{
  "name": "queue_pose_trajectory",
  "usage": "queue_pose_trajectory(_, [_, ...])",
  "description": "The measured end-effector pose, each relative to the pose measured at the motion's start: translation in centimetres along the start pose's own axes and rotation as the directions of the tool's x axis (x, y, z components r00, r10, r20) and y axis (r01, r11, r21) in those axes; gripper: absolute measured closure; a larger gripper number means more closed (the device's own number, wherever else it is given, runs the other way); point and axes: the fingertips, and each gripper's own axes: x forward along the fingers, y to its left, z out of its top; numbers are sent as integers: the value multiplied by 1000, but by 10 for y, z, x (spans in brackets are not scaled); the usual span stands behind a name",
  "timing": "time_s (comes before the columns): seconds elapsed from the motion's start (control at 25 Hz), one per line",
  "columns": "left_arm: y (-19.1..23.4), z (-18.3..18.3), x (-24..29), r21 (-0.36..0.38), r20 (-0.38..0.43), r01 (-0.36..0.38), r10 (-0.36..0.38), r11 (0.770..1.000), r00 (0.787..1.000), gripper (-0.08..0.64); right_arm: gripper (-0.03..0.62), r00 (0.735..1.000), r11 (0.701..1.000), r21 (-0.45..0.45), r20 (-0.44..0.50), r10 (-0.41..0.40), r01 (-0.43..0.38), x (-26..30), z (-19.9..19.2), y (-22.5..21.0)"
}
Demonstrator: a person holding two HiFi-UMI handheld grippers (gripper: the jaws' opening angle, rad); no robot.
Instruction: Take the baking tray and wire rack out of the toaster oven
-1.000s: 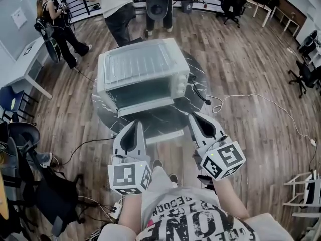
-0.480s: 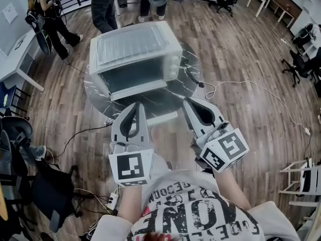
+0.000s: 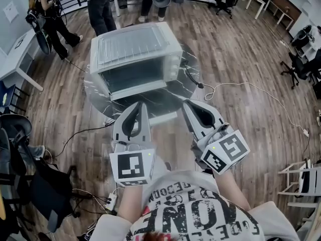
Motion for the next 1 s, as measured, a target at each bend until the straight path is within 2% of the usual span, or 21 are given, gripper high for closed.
queue_pose_trajectory(1.0, [-5, 5, -4, -18, 18, -3, 4, 1000, 1000, 557, 591, 1000, 1000, 25, 4, -12, 11, -8, 5, -6])
